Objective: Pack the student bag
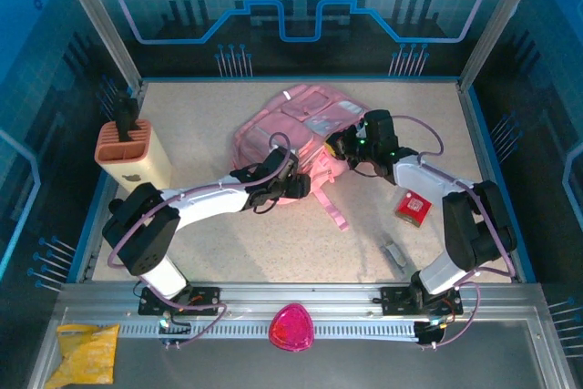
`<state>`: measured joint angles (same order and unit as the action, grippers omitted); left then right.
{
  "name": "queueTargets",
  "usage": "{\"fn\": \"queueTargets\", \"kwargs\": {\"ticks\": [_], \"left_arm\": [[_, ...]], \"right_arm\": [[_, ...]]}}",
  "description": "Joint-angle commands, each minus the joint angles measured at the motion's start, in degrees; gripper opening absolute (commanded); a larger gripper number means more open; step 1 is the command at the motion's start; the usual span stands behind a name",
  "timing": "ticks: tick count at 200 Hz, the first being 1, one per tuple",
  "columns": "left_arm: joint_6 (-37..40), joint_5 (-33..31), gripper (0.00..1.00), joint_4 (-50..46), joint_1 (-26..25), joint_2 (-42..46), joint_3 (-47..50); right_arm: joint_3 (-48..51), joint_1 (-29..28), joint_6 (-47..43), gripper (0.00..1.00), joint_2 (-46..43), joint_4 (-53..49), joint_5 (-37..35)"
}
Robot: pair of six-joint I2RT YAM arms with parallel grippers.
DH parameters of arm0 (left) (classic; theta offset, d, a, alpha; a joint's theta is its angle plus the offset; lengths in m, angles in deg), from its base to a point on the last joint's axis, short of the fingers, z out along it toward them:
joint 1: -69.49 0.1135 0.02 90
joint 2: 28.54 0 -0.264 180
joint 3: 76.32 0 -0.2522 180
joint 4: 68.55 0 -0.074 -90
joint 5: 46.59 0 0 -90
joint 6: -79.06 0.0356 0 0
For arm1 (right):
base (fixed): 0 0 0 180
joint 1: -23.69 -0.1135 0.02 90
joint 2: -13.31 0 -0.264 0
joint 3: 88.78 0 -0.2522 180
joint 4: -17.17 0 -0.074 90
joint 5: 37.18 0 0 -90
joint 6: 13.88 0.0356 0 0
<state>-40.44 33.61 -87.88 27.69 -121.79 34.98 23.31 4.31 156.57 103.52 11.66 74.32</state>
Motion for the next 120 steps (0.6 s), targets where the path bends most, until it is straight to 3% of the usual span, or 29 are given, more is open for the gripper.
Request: {"fn": "queueTargets", "kwargs": {"ticks": [1, 34, 72, 93, 120], "left_arm": [[5.9, 0.2, 0.67, 10.5, 0.0, 0.6, -3.9], [5.0, 2.6, 0.73, 16.1, 0.0, 0.5, -4.2], [2.6, 0.3, 0.73, 21.1, 0.1, 2.1, -2.9], [0.3, -1.8, 0.72, 18.0, 0.4, 2.8, -3.7], [-3.7, 2.8, 0.70, 18.8, 1.3, 2.8, -3.7]], "right_arm": [[-0.2, -0.6, 1.7, 0.00, -3.3, 6.3, 7.2], [0.9, -0.7, 0.6, 0.00, -4.0, 5.3, 6.3], [1.9, -0.8, 1.1, 0.00, -3.3, 6.9, 6.6], [2.3, -0.7, 0.6, 0.00, -3.1, 8.6, 6.6], [2.2, -0.7, 1.5, 0.00, -2.0, 10.8, 7.4]]}}
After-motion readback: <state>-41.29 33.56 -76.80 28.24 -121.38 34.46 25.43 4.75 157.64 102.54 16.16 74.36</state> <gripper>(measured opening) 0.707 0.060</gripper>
